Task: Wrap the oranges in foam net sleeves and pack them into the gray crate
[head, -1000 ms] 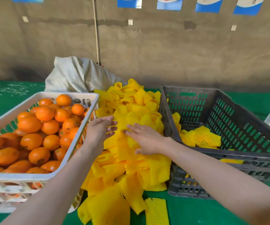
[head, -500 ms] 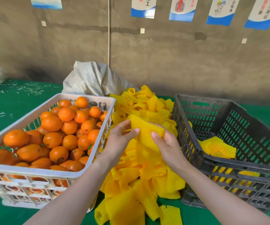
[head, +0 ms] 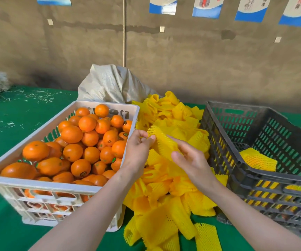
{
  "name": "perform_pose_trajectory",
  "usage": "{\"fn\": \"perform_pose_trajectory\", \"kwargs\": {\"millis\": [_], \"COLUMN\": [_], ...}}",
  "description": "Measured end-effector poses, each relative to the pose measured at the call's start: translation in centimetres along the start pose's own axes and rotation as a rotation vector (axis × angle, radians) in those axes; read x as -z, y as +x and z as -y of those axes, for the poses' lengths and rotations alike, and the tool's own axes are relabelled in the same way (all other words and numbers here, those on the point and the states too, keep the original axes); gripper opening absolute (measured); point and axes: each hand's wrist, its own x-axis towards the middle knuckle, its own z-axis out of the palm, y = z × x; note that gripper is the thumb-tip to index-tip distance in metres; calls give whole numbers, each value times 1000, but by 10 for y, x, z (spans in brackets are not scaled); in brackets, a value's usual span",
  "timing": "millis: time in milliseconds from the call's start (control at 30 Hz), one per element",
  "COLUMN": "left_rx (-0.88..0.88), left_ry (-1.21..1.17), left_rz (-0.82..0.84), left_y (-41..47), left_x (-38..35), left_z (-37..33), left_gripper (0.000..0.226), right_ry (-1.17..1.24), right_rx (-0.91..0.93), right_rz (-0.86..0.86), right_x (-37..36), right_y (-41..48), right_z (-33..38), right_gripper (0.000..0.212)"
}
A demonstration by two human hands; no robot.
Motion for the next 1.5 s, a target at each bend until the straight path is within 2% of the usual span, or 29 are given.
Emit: {"fn": "perform_pose_trajectory", "kwargs": {"millis": [33,100,167,300,367,500,567,667,767,867,967,1133,1200,1267,1300,1333,1400,1467,1500], "left_rx": [22,22,21,74,101,75,53,-41,-154,-228,-221,-144,-99,-22,49,123,207,183,152], "left_ry": [-35,-60,-82,-203,-245,-234,-208,-29,100,268,402,577,738,1232,1528,1757,1984,2094,2127], "left_rz": [39,142,280,484,510,560,548,452,314,203,107,2,-3,24,57,115,246,319,329], "left_y": [3,6,9,16,21,26,26,21,13,9,18,46,61,73,75,75,72,70,72], "left_x": [3,11,18,31,39,45,49,55,61,77,104,166,198,233,248,259,275,280,281], "left_z": [0,1,0,-6,-10,-15,-18,-22,-25,-38,-46,-41,-40,-41,-43,-46,-44,-36,-32], "left_gripper": [20,21,22,11,7,10,10,5,21,40,33,15,18,45,58,65,56,43,42], "right_ry": [63,195,206,578,586,490,446,326,330,409,419,264,-9,-275,-425,-581,-822,-1001,-1063], "right_rx": [-18,-82,-176,-387,-404,-470,-463,-402,-316,-259,-283,-334,-254,-174,-112,1,94,123,122], "right_rz": [-13,-110,-169,-10,21,16,17,-85,-151,-67,52,170,214,281,299,309,359,421,450], "right_x": [-1,-2,-1,-3,-7,-26,-36,-47,-64,-85,-109,-156,-169,-181,-187,-194,-207,-224,-232], "right_y": [3,11,22,40,49,62,65,69,76,88,105,145,160,173,178,185,198,215,224], "right_z": [2,7,6,5,1,-5,-4,-3,-2,2,-2,-13,-17,-27,-32,-38,-40,-41,-40], "right_gripper": [65,55,51,74,80,72,64,41,10,5,10,4,25,48,50,44,4,59,75]}}
